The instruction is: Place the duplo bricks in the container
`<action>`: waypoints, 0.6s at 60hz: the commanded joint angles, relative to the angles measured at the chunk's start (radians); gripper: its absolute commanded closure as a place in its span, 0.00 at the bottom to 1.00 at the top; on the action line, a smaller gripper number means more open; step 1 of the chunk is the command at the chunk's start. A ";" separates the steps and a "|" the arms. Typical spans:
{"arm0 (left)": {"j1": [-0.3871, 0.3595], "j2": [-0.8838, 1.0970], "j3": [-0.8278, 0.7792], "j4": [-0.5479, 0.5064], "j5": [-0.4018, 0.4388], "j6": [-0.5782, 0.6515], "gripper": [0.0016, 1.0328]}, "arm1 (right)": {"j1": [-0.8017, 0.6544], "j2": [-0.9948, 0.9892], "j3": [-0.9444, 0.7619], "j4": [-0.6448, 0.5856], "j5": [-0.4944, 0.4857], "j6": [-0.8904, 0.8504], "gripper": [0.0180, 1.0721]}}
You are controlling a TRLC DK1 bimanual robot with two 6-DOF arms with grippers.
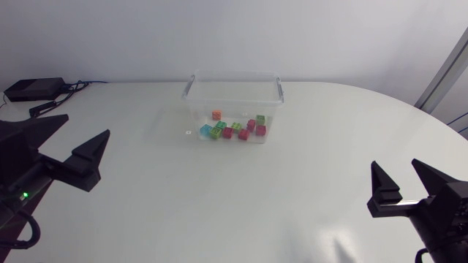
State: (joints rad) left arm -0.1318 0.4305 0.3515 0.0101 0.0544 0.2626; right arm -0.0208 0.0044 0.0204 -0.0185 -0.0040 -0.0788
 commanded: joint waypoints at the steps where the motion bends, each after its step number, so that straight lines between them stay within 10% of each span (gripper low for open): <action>1: 0.018 -0.047 -0.051 0.011 0.000 -0.046 0.04 | 0.009 -0.008 -0.020 0.013 -0.005 0.016 0.05; 36: 0.107 -0.347 -0.286 -0.005 -0.042 -0.215 0.04 | 0.018 -0.005 -0.020 0.017 0.002 0.065 0.05</action>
State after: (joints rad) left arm -0.0395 0.1207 0.1093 0.0051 0.0200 0.0952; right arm -0.0139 0.0044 0.0204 -0.0181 -0.0036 -0.0410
